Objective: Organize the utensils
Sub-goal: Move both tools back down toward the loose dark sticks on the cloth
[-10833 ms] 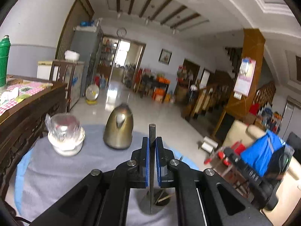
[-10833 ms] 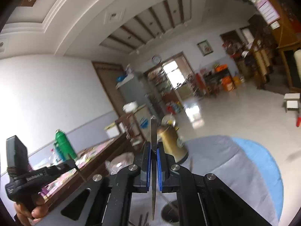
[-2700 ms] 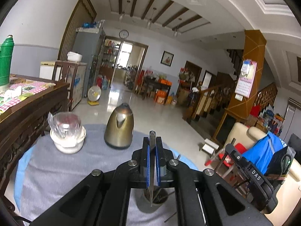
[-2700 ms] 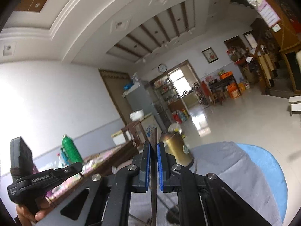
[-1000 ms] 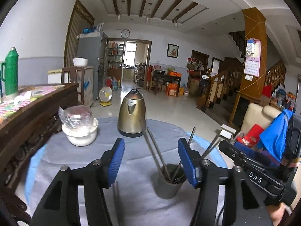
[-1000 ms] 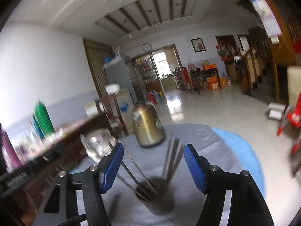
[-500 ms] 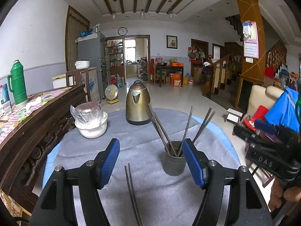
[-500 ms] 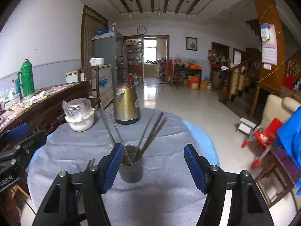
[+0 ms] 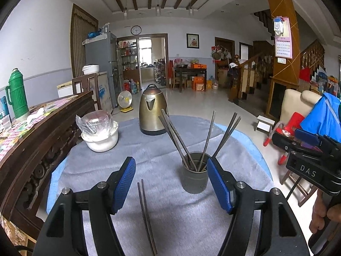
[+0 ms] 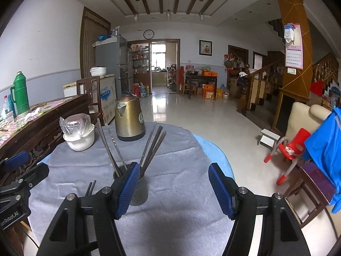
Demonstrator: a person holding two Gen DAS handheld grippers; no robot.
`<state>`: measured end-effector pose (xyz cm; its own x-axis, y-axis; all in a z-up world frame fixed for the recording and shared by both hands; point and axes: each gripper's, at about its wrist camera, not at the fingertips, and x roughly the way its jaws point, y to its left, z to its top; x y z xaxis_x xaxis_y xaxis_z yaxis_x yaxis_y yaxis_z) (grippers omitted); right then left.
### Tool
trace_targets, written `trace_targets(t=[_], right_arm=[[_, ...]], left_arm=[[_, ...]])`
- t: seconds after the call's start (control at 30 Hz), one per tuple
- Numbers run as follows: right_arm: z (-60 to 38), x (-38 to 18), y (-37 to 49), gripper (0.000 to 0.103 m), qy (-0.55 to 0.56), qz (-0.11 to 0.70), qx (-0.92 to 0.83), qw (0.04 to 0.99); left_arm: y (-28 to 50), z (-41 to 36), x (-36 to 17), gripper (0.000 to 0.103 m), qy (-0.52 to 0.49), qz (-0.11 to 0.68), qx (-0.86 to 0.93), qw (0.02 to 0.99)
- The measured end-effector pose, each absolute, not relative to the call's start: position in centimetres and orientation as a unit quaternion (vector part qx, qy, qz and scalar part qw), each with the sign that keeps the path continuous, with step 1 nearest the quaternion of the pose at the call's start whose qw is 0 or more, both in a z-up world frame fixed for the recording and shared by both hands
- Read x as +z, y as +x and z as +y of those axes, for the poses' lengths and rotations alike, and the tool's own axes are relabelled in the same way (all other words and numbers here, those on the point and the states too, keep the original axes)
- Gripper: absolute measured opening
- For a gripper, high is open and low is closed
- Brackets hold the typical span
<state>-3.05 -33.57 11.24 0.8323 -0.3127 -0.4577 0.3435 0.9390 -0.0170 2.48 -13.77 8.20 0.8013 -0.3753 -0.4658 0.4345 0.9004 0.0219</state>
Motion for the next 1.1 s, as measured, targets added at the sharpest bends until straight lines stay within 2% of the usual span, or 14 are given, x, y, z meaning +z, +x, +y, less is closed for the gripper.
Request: trace_targets(t=[0.5, 1.1], right_arm=[[-33.5, 10.4, -2.3, 0.071, 0.035, 0.239, -0.18, 0.954], [-31.2, 10.2, -1.2, 0.071, 0.016, 0.247, -0.175, 0.953]], left_arm=[[3.1, -13.9, 7.5, 0.07, 0.063, 0.245, -0.212, 0.944], [4.9, -10.6, 6.6, 0.07, 0.028, 0.259, -0.199, 0.945]])
